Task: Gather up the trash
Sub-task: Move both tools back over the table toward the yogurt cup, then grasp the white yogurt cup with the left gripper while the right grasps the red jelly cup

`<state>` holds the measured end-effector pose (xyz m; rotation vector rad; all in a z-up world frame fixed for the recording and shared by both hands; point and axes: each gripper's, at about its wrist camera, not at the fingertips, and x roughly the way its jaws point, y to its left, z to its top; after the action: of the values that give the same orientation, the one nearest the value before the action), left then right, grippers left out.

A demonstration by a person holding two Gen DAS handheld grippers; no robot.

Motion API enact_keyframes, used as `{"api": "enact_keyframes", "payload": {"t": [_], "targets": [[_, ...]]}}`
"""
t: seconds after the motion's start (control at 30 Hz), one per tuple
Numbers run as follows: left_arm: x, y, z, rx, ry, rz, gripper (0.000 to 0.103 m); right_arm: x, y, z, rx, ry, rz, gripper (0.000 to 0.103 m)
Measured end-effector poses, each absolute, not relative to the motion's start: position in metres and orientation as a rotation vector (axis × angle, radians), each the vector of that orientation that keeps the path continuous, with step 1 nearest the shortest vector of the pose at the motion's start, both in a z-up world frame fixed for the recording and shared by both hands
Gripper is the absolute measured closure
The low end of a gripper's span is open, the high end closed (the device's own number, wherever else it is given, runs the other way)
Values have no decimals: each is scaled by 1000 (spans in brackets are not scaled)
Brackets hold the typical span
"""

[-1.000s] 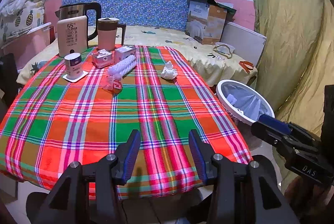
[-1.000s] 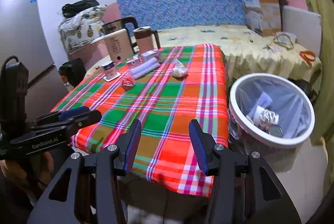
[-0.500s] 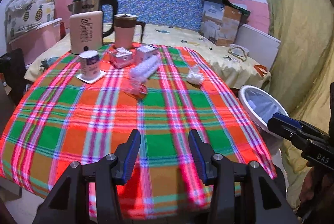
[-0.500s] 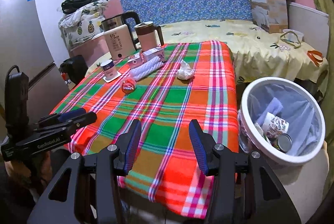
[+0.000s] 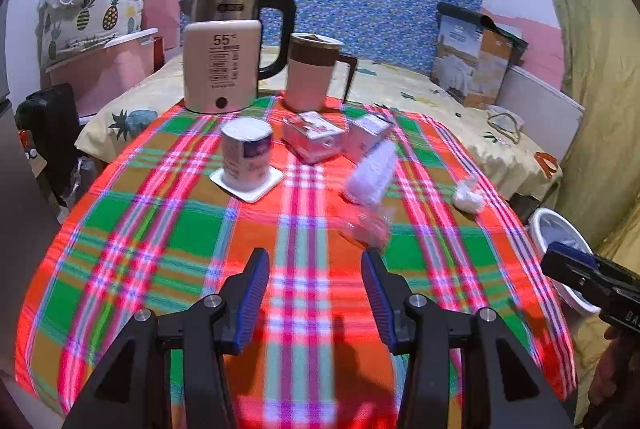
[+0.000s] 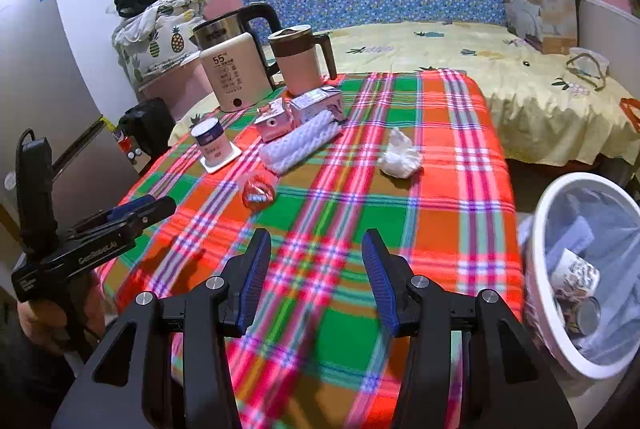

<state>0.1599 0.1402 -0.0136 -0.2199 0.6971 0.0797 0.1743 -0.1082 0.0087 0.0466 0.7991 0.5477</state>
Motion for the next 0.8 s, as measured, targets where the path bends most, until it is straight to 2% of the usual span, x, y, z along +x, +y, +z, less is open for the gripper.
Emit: {"api": "enact_keyframes", "payload": {"t": [0.1,0.23,0.43,0.47,0.53,0.8], "targets": [[175,155,-15,-224,698,89,55,184,-98,7,47,808,565,53],[197,174,-17,-229,694,100,46,191,-84,3,28,814,601,53],[231,194,-18,-206,685,93,41,201,-60,-5,-16,823,669,53],[235,195,-18,-205,684,90,40,203,-56,-7,-26,826,679,53],[246,201,-21,-204,688,77,39,206,-50,-10,-40,836,694,43],[276,217,-37,-194,719,60,38,219,-23,-27,-115,868,727,42]]}}
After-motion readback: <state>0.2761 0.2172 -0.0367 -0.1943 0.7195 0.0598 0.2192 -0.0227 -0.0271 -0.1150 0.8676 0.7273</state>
